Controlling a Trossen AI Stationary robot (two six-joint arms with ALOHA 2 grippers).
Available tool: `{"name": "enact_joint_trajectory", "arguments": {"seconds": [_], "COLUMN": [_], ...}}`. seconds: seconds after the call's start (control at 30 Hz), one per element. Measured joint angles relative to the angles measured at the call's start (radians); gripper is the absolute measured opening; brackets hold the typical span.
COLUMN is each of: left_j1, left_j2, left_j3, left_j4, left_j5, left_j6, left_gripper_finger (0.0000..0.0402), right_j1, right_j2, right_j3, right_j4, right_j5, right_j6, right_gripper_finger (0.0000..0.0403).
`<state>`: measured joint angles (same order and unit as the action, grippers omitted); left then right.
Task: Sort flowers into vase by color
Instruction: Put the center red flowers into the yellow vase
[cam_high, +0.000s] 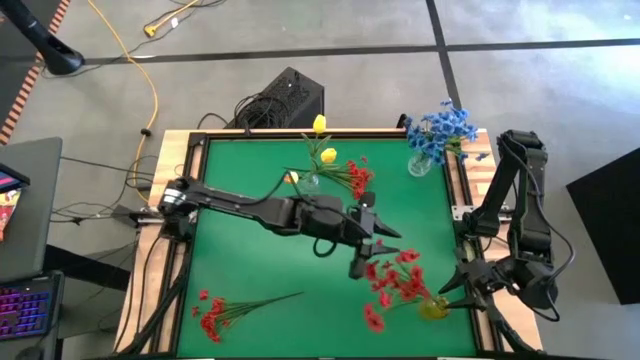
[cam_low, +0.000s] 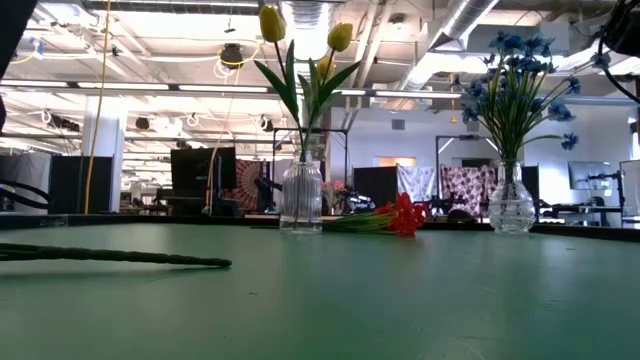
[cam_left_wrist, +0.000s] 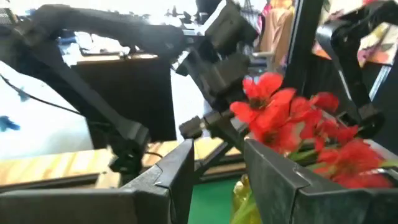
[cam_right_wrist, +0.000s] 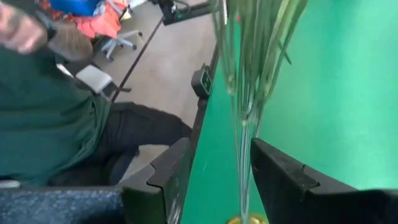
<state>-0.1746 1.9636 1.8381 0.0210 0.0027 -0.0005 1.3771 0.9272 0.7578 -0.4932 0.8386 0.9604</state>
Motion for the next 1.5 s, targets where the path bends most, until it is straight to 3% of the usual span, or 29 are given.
{"name": "enact_joint_trajectory", "arguments": {"seconds": [0.27,0.5,0.6,0.73,0.87,0.93,1.03,1.13,1.33,1.5], "left_j1": [0.011,-0.027,-0.065,-0.138,-0.177,-0.179,-0.168,-0.153,-0.115,-0.099], "left_j2": [-0.137,-0.297,-0.326,-0.307,-0.231,-0.180,-0.089,-0.038,-0.014,-0.015], "left_j3": [0.000,-0.009,-0.050,-0.152,-0.253,-0.273,-0.252,-0.198,-0.086,-0.066], "left_j4": [-0.268,-0.525,-0.598,-0.557,-0.373,-0.255,-0.154,-0.138,-0.127,-0.041], "left_j5": [-0.028,-0.209,-0.232,-0.224,-0.242,-0.200,-0.107,-0.089,-0.088,-0.014], "left_j6": [0.014,-0.066,-0.177,-0.275,-0.325,-0.333,-0.312,-0.277,-0.183,-0.163], "left_gripper_finger": [0.0130,0.0130,0.0130,0.0130,0.0130,0.0128,0.0117,0.0097,0.0053,0.0020], "right_j1": [-0.040,-0.092,-0.109,-0.118,-0.118,-0.118,-0.114,-0.105,-0.096,-0.096], "right_j2": [0.000,0.000,0.000,0.000,-0.010,-0.019,-0.038,-0.055,-0.071,-0.078], "right_j3": [0.000,0.000,0.000,0.000,0.000,0.010,0.044,0.075,0.120,0.151], "right_j4": [-0.070,-0.086,-0.086,-0.086,-0.083,-0.087,-0.081,-0.074,-0.075,-0.073], "right_j5": [-0.032,-0.098,-0.125,-0.141,-0.142,-0.145,-0.169,-0.185,-0.186,-0.184], "right_j6": [0.000,0.000,-0.001,-0.001,0.000,0.000,0.014,0.026,0.023,-0.061], "right_gripper_finger": [0.0194,0.0188,0.0182,0.0174,0.0166,0.0162,0.0156,0.0148,0.0135,0.0132]}}
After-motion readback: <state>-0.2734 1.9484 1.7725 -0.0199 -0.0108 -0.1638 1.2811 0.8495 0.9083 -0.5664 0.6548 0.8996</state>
